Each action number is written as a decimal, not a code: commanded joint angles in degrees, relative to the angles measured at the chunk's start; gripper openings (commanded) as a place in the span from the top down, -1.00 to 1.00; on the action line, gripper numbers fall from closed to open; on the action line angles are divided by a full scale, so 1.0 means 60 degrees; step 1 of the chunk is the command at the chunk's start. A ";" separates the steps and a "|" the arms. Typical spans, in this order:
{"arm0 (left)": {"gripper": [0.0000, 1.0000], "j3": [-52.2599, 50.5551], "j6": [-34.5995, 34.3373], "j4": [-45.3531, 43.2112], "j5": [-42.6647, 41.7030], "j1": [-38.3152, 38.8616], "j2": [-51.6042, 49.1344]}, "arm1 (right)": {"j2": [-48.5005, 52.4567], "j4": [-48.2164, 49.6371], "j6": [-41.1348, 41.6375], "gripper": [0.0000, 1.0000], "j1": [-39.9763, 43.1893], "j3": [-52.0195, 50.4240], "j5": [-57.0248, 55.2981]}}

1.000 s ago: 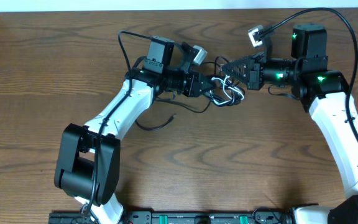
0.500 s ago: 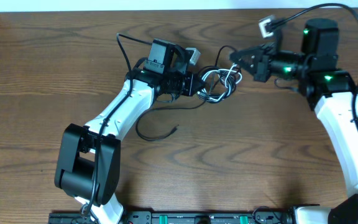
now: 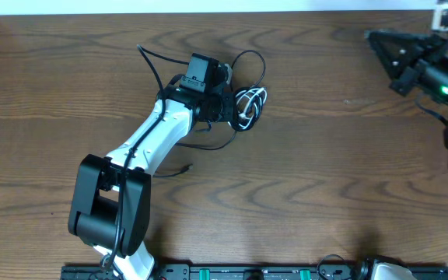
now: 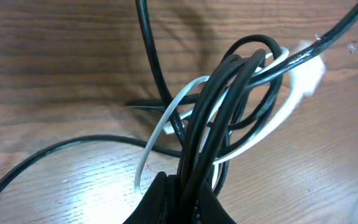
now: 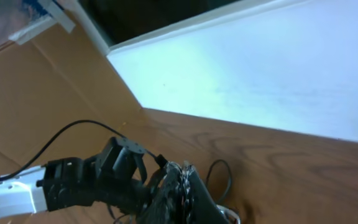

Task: Untangle cables

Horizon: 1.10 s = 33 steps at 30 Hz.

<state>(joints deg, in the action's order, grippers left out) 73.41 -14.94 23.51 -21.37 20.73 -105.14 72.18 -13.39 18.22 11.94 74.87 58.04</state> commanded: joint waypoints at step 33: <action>0.85 -0.0025 0.4809 0.1530 0.2091 0.1861 0.3308 | 0.2295 -0.0619 -0.1982 -0.72 -0.2510 0.0058 -0.0481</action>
<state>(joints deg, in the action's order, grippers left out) 73.19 20.34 32.42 -8.62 32.42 -85.32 85.67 -15.33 7.42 -2.22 74.94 54.81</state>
